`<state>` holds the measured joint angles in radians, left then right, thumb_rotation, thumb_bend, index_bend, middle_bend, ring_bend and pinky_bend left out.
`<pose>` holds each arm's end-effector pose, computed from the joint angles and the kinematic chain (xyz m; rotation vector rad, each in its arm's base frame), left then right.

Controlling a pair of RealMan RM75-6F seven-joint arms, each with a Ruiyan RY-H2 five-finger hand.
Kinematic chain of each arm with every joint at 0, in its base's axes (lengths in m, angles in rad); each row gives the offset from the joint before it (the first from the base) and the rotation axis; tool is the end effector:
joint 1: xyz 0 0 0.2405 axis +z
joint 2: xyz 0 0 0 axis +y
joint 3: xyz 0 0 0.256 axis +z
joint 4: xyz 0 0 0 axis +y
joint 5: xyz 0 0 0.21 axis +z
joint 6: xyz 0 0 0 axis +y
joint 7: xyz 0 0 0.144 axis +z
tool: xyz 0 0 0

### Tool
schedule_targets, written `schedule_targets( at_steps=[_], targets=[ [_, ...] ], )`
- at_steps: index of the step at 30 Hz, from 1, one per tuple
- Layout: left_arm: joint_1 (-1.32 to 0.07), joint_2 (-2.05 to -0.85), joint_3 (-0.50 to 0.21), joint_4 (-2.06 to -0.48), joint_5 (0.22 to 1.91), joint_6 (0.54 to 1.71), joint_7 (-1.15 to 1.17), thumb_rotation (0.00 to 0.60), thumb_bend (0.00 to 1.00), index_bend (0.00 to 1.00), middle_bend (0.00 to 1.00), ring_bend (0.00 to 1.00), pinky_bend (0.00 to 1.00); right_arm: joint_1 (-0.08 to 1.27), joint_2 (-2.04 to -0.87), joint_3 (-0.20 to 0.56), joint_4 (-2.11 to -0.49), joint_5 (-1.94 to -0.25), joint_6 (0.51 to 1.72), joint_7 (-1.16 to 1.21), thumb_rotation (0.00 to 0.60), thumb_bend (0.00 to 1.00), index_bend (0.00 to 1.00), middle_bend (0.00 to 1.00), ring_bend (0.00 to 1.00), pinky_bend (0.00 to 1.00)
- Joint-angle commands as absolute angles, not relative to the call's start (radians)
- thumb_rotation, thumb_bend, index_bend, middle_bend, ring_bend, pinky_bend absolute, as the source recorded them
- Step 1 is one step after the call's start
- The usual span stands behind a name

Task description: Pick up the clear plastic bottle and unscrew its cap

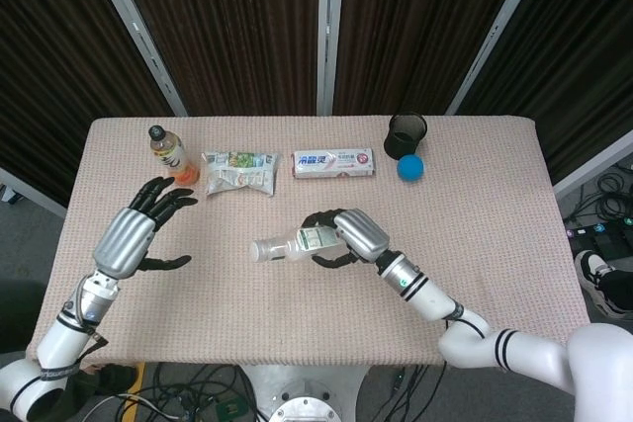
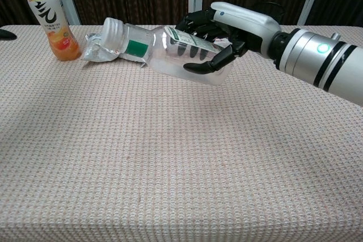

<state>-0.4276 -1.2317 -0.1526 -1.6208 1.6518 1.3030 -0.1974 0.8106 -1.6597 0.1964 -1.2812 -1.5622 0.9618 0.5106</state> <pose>-0.1947 0.2804 0.1072 -1.7011 -0.9155 -1.3915 -0.0948 -0.3470 -0.0402 1.9534 -1.3492 1.5018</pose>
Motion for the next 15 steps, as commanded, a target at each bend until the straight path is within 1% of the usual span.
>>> schedule_targets(
  at_steps=[1,7,15],
  targets=[
    [-0.45,-1.259,-0.153,-1.607,1.66,1.295,-0.222,0.6,0.1,0.22,0.16,0.03,0.04,0.833,-1.705,0.207,-1.237,-1.55,0.969,0.553,0.6,0.62,0.68,0.57,0.46,0.52],
    [-0.479,-1.296,-0.147,-1.596,1.667,1.292,-0.237,0.6,0.1,0.22,0.16,0.03,0.04,0.854,-1.754,0.22,-1.191,-1.533,0.984,0.604,0.6,0.64,0.69,0.57,0.47,0.52],
    [-0.511,-1.35,-0.16,-1.574,1.632,1.285,-0.253,0.6,0.1,0.22,0.16,0.03,0.04,0.876,-1.784,0.214,-1.173,-1.521,0.976,0.621,0.6,0.66,0.69,0.57,0.47,0.52]
  ],
)
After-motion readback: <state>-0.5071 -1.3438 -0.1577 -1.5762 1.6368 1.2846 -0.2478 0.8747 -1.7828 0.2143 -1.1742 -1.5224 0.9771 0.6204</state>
